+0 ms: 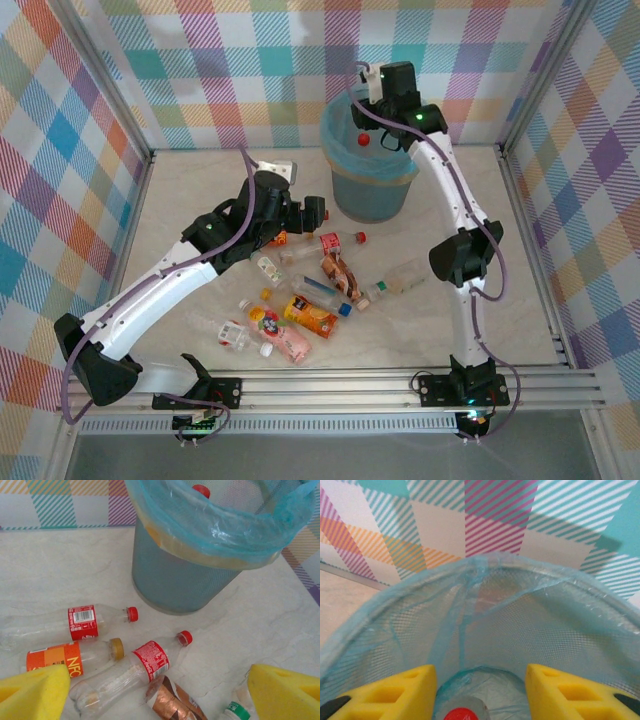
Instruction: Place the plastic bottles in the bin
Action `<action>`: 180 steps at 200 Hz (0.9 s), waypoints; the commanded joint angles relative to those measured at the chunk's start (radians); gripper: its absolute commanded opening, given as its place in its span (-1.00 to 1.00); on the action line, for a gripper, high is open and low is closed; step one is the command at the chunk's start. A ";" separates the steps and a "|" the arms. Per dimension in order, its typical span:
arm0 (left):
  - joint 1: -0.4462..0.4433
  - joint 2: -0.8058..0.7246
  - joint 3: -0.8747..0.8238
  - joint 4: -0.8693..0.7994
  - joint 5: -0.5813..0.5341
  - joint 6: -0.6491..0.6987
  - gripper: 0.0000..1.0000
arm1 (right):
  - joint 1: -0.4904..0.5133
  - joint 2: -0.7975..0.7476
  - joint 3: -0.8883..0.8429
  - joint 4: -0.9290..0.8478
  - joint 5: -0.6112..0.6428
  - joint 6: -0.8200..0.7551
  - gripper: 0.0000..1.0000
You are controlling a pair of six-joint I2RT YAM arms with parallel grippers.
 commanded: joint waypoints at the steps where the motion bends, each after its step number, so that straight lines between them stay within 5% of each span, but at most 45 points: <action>1: 0.012 -0.034 0.023 -0.052 -0.009 -0.003 0.83 | 0.022 -0.136 0.064 -0.011 -0.031 0.013 -0.01; 75: 0.012 -0.118 -0.046 -0.225 -0.029 -0.008 0.79 | 0.161 -0.349 -0.045 -0.104 -0.122 0.047 -0.01; 122: 0.012 -0.172 -0.092 -0.354 -0.032 -0.033 0.75 | 0.233 -0.521 -0.381 -0.008 -0.297 0.132 0.02; 180: 0.012 -0.200 -0.175 -0.548 0.039 -0.237 0.77 | 0.276 -0.739 -0.901 0.188 -0.335 0.228 0.03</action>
